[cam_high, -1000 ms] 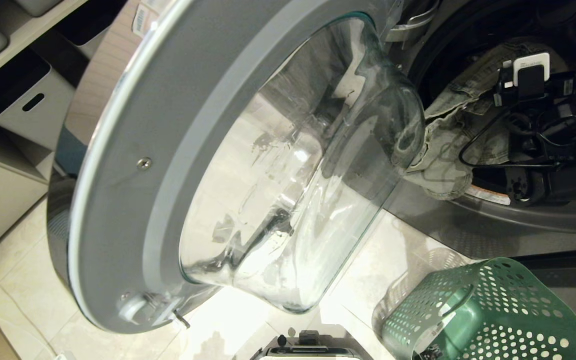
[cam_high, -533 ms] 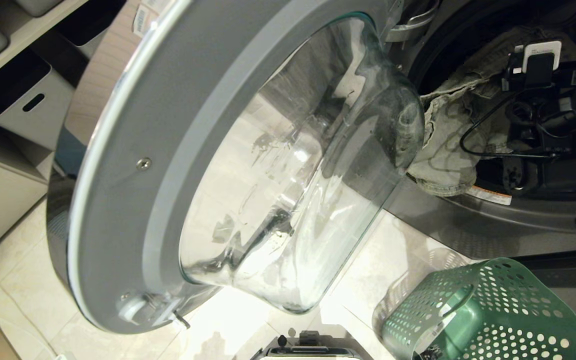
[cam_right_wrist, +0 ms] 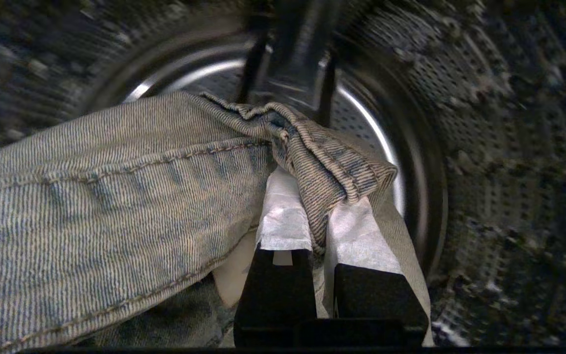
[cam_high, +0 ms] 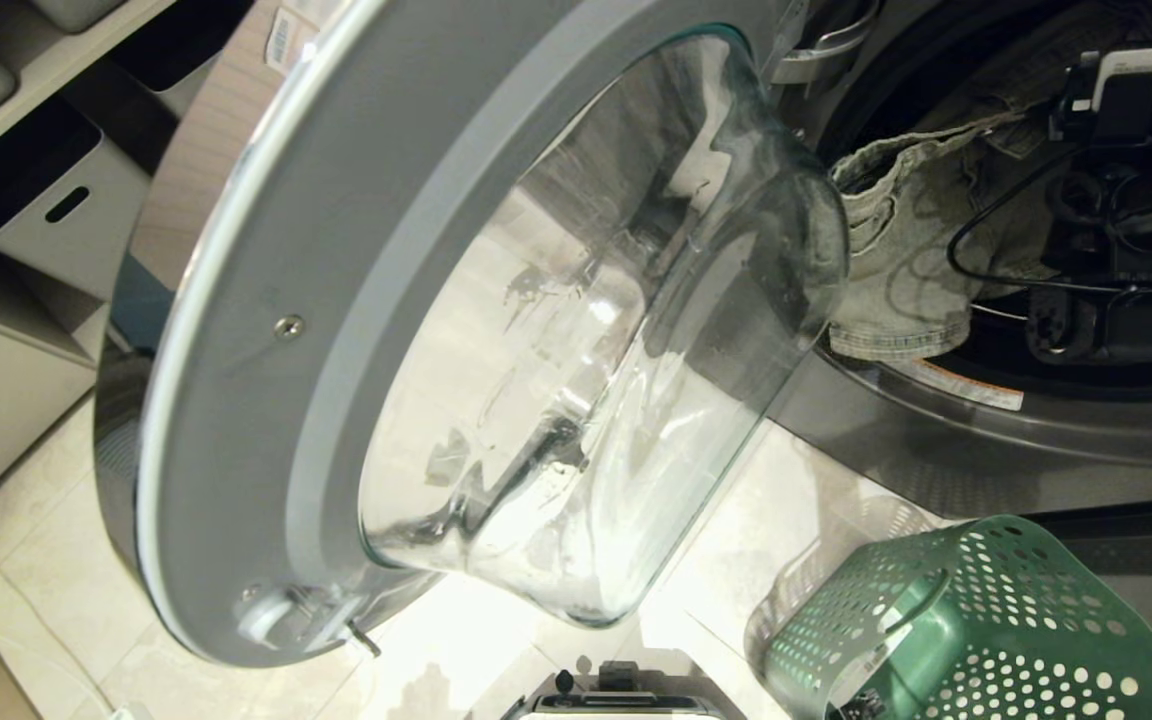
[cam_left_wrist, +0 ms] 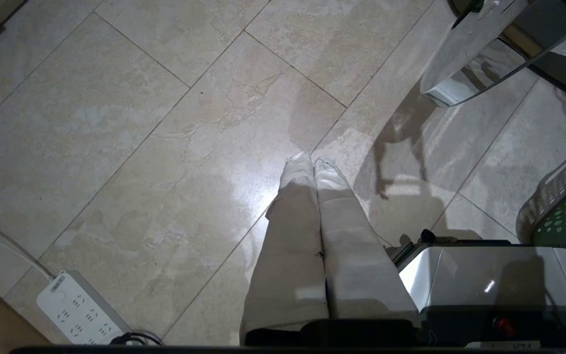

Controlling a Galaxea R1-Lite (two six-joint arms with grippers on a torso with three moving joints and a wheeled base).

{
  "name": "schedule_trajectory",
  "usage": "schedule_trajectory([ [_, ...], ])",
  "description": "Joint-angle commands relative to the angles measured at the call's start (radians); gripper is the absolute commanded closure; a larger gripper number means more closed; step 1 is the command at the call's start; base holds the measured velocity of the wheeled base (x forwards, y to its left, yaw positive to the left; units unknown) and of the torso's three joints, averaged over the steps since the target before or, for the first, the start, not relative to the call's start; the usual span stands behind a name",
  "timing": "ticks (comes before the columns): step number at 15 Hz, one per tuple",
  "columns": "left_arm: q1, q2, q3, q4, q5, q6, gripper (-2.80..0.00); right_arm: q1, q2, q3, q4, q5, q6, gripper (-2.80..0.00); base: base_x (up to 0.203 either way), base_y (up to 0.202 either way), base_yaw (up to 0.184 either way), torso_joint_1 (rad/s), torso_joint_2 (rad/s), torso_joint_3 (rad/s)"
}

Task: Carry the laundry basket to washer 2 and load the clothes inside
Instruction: Close the washing machine door with the left hand

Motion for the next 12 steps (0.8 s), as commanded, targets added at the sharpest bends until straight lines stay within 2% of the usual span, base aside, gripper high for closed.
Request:
schedule_trajectory([
  [1,0.000,0.001,0.000,0.000,0.000,0.000,0.00,-0.019,-0.001,-0.009,-0.008,-0.002,-0.003,0.00,0.000,0.000,0.000,0.000,0.00,0.000],
  [12,0.000,0.001,0.000,0.000,0.000,0.000,0.00,-0.090,-0.030,-0.014,-0.008,-0.031,-0.002,0.00,0.000,0.000,0.000,0.000,0.00,0.000],
])
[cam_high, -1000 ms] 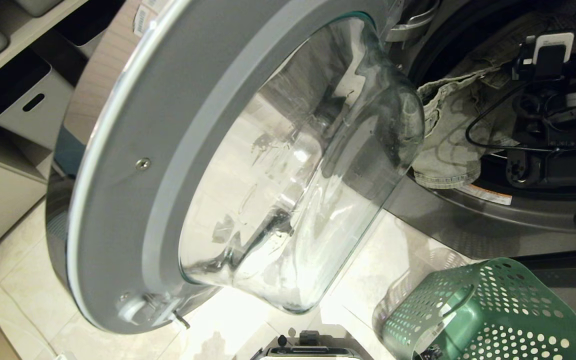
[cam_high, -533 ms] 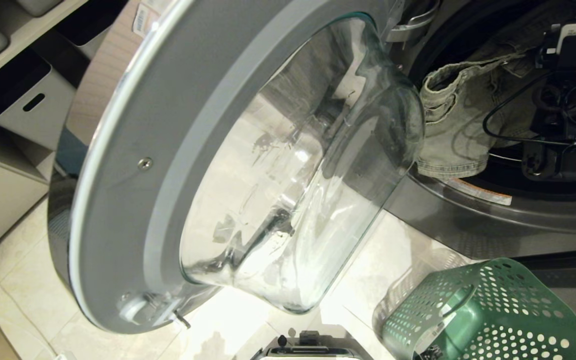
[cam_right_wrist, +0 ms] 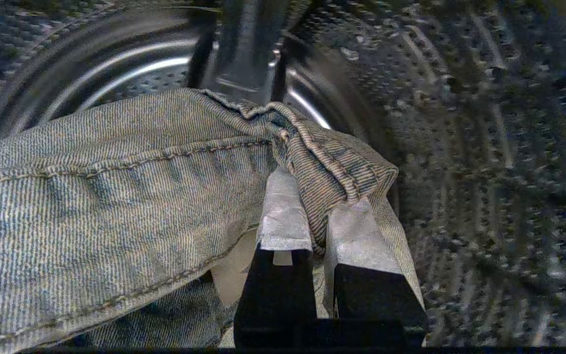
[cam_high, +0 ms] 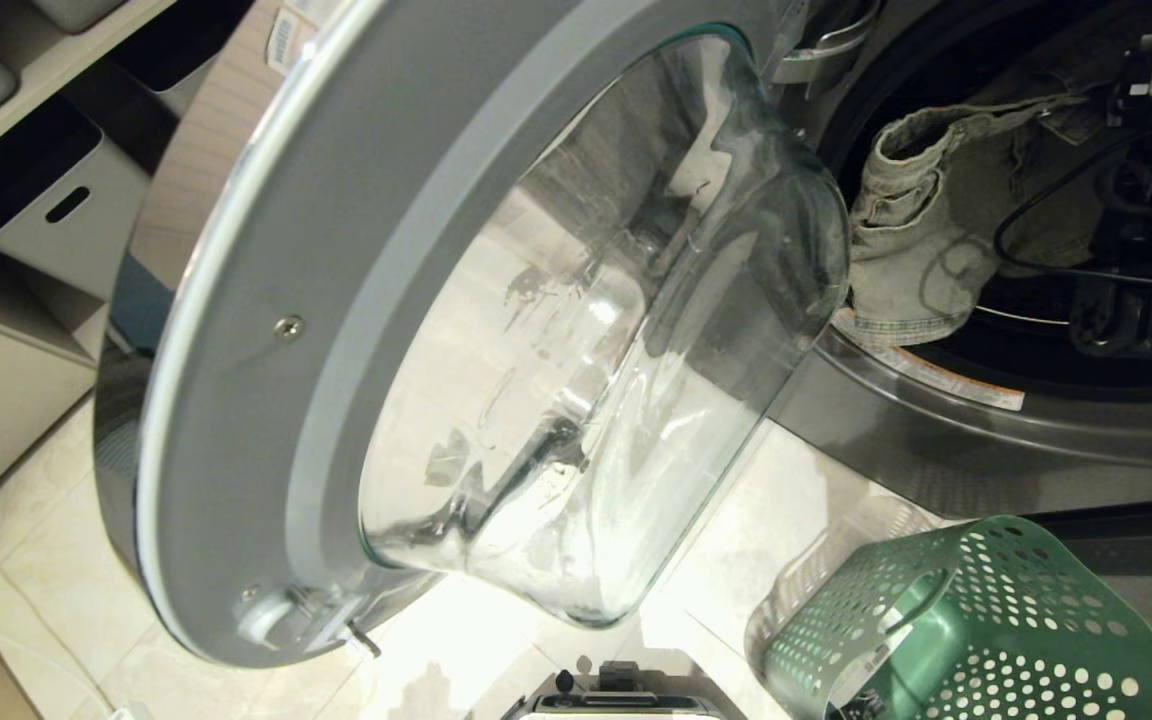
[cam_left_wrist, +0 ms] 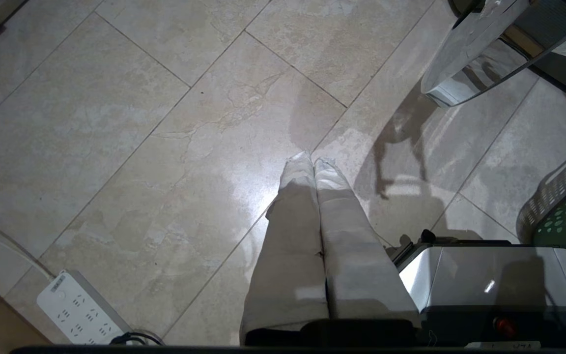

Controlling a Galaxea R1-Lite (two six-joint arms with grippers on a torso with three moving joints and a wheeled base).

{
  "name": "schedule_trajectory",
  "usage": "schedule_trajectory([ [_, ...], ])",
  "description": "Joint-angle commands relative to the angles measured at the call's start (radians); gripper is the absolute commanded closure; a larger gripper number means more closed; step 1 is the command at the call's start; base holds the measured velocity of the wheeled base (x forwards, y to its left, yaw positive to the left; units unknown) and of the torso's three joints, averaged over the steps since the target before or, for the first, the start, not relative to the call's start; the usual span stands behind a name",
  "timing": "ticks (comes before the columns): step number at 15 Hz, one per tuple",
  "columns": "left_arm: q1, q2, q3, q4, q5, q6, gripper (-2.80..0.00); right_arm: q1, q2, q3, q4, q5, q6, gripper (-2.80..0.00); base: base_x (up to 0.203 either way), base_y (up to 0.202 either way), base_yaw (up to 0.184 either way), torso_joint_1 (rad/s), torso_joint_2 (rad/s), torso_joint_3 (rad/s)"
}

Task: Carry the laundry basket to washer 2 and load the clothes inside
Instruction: Close the washing machine door with the left hand

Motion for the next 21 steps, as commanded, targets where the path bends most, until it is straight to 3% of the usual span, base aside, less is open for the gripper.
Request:
schedule_trajectory([
  [1,0.000,0.001,0.000,0.000,0.000,0.000,0.00,-0.017,-0.011,0.002,-0.009,-0.002,-0.004,0.00,0.000,0.000,0.000,0.000,0.00,0.000],
  [7,0.000,0.001,0.000,0.000,0.000,0.000,0.00,-0.051,-0.016,0.003,-0.009,-0.002,0.007,0.00,0.000,0.000,0.000,0.000,0.00,0.000],
  [13,0.001,0.001,0.000,0.000,0.000,0.000,0.00,0.000,-0.008,0.125,0.000,0.009,0.038,0.00,0.000,0.000,0.000,0.000,0.00,0.000],
  [16,0.000,0.001,0.000,0.000,0.000,0.000,0.00,0.057,0.006,0.133,0.118,0.009,0.085,0.00,0.000,0.000,0.000,0.000,0.00,0.000],
  [21,0.000,0.001,0.000,0.000,0.000,0.000,0.00,0.073,0.030,0.129,0.206,0.014,0.089,0.00,0.000,0.000,0.000,0.000,0.00,0.000],
])
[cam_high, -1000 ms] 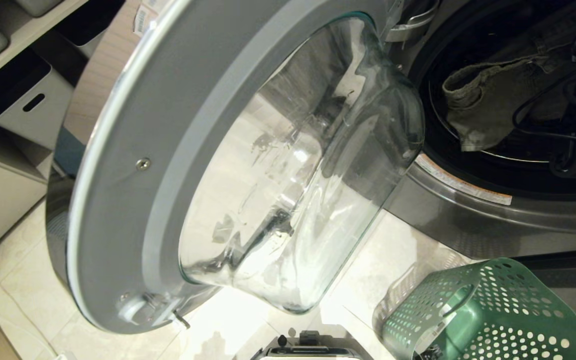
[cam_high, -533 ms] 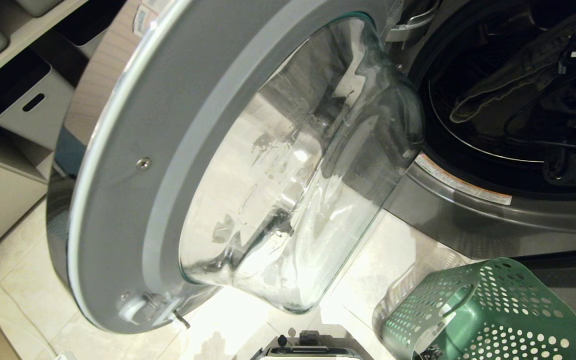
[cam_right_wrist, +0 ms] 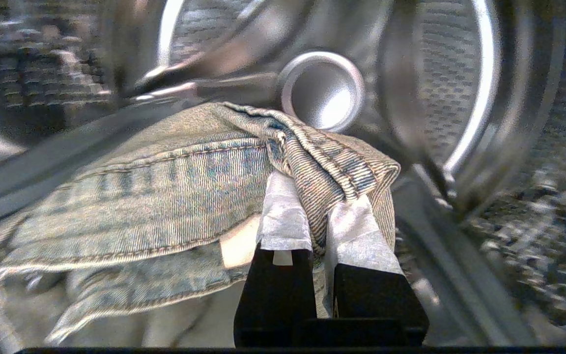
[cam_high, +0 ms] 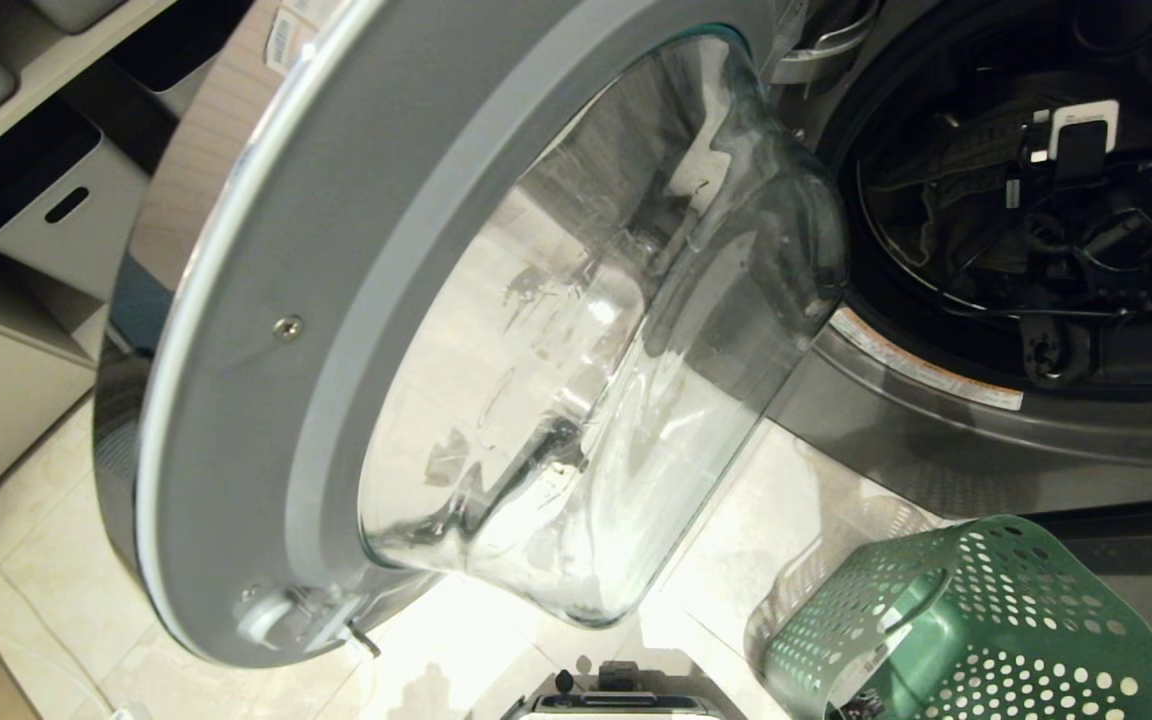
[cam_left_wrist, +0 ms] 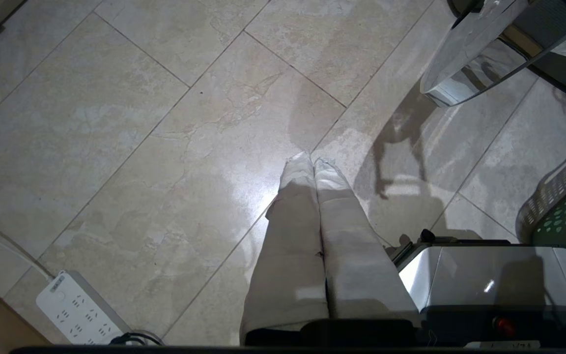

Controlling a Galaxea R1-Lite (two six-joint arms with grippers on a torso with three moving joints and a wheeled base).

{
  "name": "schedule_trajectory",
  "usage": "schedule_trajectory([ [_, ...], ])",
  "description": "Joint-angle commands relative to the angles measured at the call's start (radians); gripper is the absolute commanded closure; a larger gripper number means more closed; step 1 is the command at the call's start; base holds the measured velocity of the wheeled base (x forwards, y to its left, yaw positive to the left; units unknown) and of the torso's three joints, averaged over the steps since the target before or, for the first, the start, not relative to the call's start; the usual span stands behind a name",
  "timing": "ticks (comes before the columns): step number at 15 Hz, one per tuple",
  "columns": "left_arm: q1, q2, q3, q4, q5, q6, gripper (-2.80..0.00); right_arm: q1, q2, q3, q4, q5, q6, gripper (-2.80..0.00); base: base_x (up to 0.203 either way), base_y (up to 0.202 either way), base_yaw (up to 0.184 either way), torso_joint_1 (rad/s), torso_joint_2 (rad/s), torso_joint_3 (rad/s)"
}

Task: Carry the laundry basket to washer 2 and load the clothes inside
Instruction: Close the washing machine door with the left hand

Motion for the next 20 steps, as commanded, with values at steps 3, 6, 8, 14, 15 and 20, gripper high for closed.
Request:
schedule_trajectory([
  [3,0.000,0.001,0.000,0.000,0.000,0.000,0.00,0.003,0.018,-0.037,0.001,0.000,-0.010,0.00,0.000,0.000,0.000,0.000,0.00,0.000],
  [6,0.000,0.001,0.000,0.000,0.000,0.000,0.00,0.000,0.019,-0.060,0.026,0.003,-0.011,0.00,0.000,0.000,0.000,0.000,0.00,0.000],
  [8,0.000,0.001,0.000,0.000,0.000,0.000,0.00,-0.002,0.019,-0.074,0.050,0.010,-0.006,-2.80,0.000,0.000,0.000,0.000,0.00,0.000],
  [14,0.000,0.001,0.000,0.000,0.000,0.000,0.00,-0.002,0.027,-0.072,0.046,0.020,-0.004,-2.80,0.000,0.000,0.000,0.000,0.00,0.000],
  [15,0.000,0.001,0.000,-0.001,0.000,0.000,0.00,-0.002,0.027,-0.067,0.048,0.021,-0.004,-2.80,0.000,0.000,0.000,0.000,0.00,0.000],
  [20,0.000,0.001,0.000,0.000,0.000,0.000,0.00,0.000,0.009,-0.018,0.080,0.025,0.076,-2.80,0.000,0.000,0.000,0.000,0.00,0.000],
])
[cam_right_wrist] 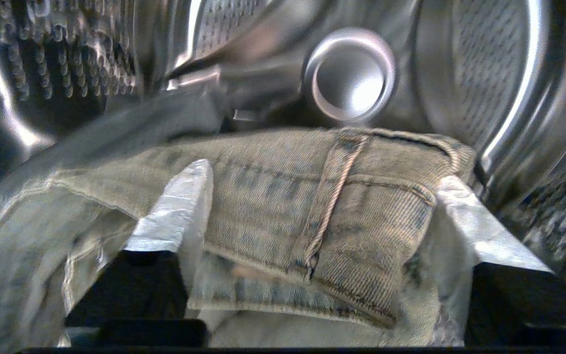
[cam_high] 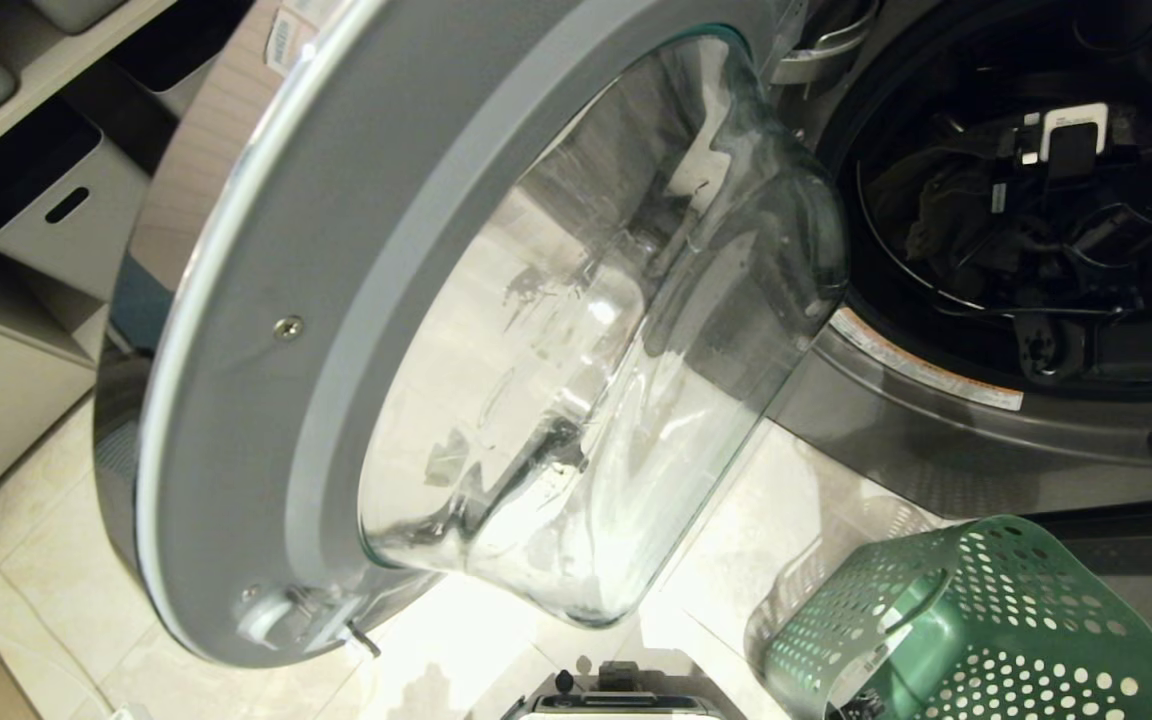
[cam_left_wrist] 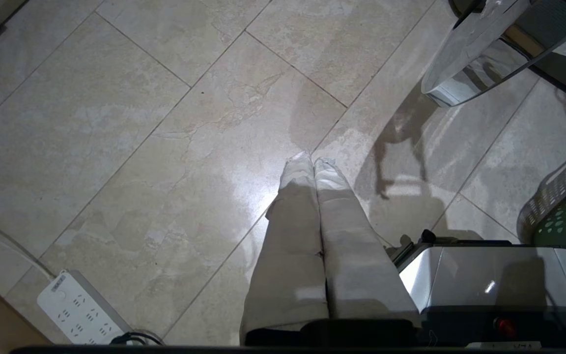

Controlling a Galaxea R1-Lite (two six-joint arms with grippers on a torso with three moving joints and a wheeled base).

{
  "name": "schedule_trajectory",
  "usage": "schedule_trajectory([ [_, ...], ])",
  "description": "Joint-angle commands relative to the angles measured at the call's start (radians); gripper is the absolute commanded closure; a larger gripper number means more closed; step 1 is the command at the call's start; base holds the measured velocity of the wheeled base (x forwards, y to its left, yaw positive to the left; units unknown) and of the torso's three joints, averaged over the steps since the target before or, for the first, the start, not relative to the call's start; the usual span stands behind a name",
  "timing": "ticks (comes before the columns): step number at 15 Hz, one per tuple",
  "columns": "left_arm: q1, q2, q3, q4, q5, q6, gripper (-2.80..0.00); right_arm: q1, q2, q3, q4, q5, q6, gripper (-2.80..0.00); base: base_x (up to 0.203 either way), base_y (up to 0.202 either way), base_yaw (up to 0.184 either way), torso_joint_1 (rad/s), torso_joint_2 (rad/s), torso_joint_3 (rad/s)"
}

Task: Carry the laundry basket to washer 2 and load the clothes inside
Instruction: Close the washing machine door with the left hand

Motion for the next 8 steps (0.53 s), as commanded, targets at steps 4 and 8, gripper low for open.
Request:
schedule_trajectory([
  [4,0.000,0.001,0.000,0.000,0.000,0.000,0.00,-0.004,-0.093,0.123,0.211,-0.048,0.074,-2.80,0.000,0.000,0.000,0.000,0.00,0.000],
  [8,0.000,0.001,0.000,0.000,0.000,0.000,0.00,-0.002,-0.146,0.146,0.433,-0.095,0.142,-2.80,0.000,0.000,0.000,0.000,0.00,0.000],
])
